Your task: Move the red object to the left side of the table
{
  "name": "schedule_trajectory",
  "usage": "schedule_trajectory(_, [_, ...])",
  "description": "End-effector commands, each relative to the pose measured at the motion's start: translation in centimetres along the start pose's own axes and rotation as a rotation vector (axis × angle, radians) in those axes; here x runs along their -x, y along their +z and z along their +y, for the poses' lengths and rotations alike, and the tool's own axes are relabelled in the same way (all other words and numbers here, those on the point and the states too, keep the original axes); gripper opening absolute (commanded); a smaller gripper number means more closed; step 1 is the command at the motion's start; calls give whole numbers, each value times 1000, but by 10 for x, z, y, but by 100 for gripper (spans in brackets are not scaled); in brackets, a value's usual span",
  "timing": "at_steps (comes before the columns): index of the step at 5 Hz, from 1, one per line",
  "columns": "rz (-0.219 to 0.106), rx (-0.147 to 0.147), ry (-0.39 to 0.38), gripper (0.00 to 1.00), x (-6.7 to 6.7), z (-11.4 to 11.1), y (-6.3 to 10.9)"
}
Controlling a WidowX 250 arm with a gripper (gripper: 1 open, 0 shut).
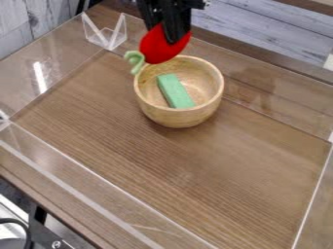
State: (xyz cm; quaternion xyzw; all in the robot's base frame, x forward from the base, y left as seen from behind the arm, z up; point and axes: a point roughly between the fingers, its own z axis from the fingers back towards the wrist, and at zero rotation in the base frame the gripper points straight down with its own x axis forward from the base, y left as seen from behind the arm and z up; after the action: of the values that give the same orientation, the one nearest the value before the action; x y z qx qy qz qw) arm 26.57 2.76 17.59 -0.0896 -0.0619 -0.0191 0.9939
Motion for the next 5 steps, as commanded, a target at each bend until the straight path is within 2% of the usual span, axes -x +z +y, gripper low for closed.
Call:
schedule_trajectory(1, [-52,-22,16,0,-5,4,12])
schedule_trajectory(2, [-55,-32,49,0,-4,7,10])
schedule_trajectory(3, [-55,-40,68,0,8,7,4])
schedule_trajectory(4, [-57,-43,68,0,16,5,0])
schedule_trajectory(5, [-51,-41,32,0,21,18,8])
